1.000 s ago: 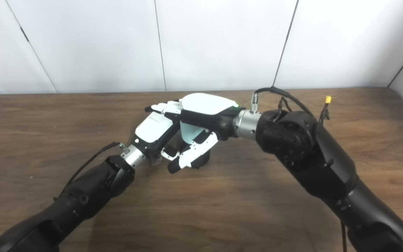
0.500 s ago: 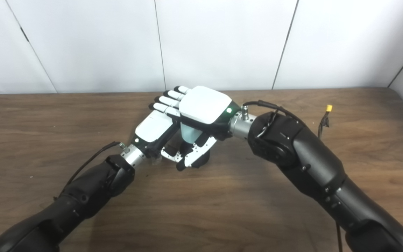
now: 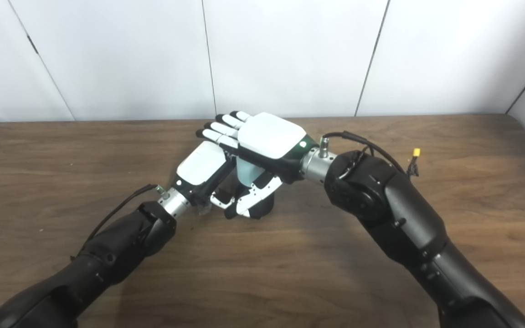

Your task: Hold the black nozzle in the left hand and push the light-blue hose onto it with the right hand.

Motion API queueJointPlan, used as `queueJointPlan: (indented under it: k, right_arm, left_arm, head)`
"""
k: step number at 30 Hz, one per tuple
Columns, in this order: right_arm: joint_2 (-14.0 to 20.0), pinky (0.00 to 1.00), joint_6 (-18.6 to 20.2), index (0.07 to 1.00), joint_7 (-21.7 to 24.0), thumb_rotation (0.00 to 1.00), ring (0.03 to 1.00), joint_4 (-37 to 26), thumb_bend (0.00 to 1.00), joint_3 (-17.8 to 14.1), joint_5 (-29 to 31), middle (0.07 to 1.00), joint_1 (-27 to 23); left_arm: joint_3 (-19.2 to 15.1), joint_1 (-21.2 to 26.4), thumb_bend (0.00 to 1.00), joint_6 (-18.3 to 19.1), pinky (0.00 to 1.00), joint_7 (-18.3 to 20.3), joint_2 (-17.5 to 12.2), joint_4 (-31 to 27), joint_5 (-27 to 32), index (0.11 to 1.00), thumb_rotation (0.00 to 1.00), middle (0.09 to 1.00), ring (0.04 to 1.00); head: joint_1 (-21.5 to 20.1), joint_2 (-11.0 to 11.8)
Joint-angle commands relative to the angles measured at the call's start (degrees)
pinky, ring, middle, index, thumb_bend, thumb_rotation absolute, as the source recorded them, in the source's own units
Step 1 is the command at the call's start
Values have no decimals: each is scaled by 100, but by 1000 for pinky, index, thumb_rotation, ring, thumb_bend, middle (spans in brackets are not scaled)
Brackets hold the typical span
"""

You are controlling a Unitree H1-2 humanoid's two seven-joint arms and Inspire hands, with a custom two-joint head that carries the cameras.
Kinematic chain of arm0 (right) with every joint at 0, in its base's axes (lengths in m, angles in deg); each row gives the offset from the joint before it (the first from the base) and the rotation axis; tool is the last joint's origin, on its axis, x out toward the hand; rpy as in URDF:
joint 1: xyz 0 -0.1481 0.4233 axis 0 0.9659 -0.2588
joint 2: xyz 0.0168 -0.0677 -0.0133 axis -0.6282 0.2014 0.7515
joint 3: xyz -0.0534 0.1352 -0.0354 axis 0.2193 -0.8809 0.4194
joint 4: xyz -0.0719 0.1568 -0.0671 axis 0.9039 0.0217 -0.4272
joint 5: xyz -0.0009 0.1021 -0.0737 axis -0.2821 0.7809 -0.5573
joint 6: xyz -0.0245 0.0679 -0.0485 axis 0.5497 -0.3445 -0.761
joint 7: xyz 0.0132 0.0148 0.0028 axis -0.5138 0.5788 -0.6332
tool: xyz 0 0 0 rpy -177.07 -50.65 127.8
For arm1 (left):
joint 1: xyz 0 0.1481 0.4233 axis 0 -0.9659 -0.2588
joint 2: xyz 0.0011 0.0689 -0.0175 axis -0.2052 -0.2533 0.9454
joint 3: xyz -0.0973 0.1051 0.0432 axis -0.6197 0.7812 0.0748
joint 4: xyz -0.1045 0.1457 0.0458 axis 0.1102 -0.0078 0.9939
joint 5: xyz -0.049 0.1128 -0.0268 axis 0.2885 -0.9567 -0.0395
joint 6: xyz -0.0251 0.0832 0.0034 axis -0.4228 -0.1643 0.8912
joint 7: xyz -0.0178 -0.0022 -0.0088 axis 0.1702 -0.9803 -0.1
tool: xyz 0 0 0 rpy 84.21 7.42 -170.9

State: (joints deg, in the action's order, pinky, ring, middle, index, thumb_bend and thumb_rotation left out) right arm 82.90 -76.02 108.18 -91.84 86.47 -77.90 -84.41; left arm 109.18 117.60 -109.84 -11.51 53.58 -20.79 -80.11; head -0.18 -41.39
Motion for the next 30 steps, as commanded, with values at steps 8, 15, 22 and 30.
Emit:
queueJointPlan:
  k: [8,15,22,30]
  right_arm:
    - [220,948,-120,1000,524,841,1000,-164,844,291,391,1000,233]
    - [147,983,261,1000,668,859,1000,-188,823,244,526,1000,252]
    - [-130,986,1386,1000,908,961,1000,-181,750,26,1169,1000,371]
    - [199,996,510,1000,732,919,1000,6,786,602,486,1000,252]
  left_arm:
    - [218,-933,526,73,476,421,3,396,-66,496,0,448,532]
    - [148,-965,527,93,474,480,0,345,-123,487,0,465,517]
    - [150,-983,527,76,483,502,-10,302,-77,493,0,451,534]
    - [138,-976,525,83,449,468,7,299,-144,498,0,426,506]
  head:
    - [-6,-17]
    - [-7,-32]
    - [-23,-57]
    - [-6,-84]
